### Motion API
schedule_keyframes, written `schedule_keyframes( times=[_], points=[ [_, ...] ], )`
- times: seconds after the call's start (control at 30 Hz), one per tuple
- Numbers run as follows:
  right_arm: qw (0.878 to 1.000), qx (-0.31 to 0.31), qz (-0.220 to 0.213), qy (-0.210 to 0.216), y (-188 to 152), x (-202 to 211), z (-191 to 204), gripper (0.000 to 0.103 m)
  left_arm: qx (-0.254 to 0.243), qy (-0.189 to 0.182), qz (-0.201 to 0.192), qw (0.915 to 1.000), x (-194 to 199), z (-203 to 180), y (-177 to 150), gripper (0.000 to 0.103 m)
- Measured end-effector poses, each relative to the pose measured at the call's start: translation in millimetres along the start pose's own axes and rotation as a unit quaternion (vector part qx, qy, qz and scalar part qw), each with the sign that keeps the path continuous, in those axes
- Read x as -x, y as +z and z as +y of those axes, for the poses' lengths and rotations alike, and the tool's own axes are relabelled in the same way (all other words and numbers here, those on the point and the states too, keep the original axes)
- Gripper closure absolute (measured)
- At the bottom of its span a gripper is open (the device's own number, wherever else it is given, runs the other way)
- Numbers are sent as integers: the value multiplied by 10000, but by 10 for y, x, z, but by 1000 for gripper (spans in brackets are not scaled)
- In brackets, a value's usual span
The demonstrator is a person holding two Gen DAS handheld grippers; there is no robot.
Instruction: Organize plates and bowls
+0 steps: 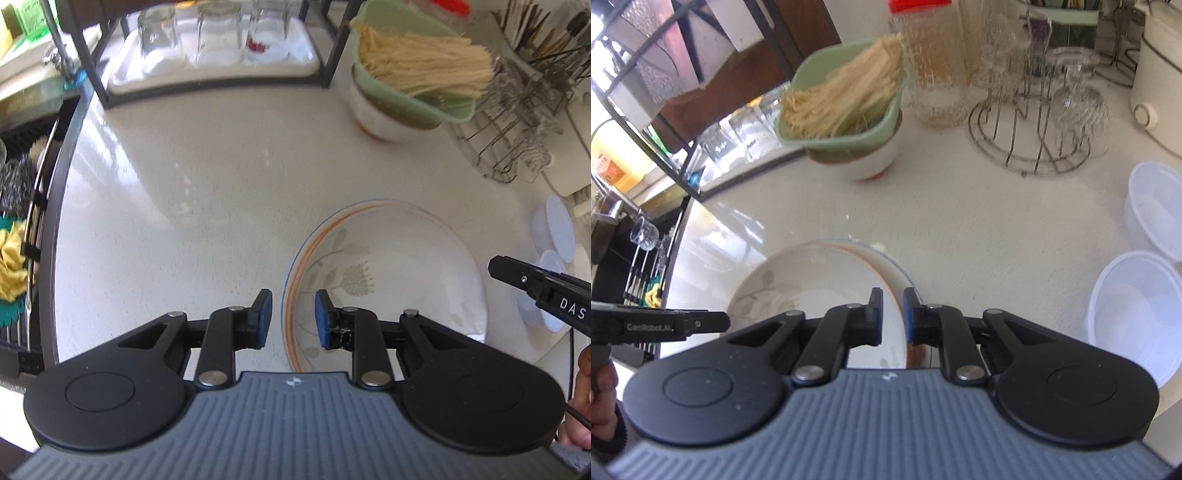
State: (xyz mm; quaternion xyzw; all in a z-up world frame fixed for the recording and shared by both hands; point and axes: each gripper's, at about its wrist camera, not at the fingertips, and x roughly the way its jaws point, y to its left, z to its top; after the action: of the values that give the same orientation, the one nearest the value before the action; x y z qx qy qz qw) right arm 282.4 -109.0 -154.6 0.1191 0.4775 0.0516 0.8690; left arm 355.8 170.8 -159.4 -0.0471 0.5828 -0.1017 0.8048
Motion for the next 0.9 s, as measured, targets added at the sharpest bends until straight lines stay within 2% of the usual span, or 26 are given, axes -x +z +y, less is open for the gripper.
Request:
schedule_keyframes(
  times=[0.23,0.53,0.9],
  points=[
    [9990,56,-441,-4,76,361,38,89,-80,-266,-495,9984,416,-133,96,75],
    [9935,350,-1081,109,154,852,-28,89,-184,-405,-1140,9925,866,-627,65,75],
    [9901,454,-1324,128,34,1140,-488,89,-241,-437,-1245,9910,871,-1280,-204,75]
  ],
)
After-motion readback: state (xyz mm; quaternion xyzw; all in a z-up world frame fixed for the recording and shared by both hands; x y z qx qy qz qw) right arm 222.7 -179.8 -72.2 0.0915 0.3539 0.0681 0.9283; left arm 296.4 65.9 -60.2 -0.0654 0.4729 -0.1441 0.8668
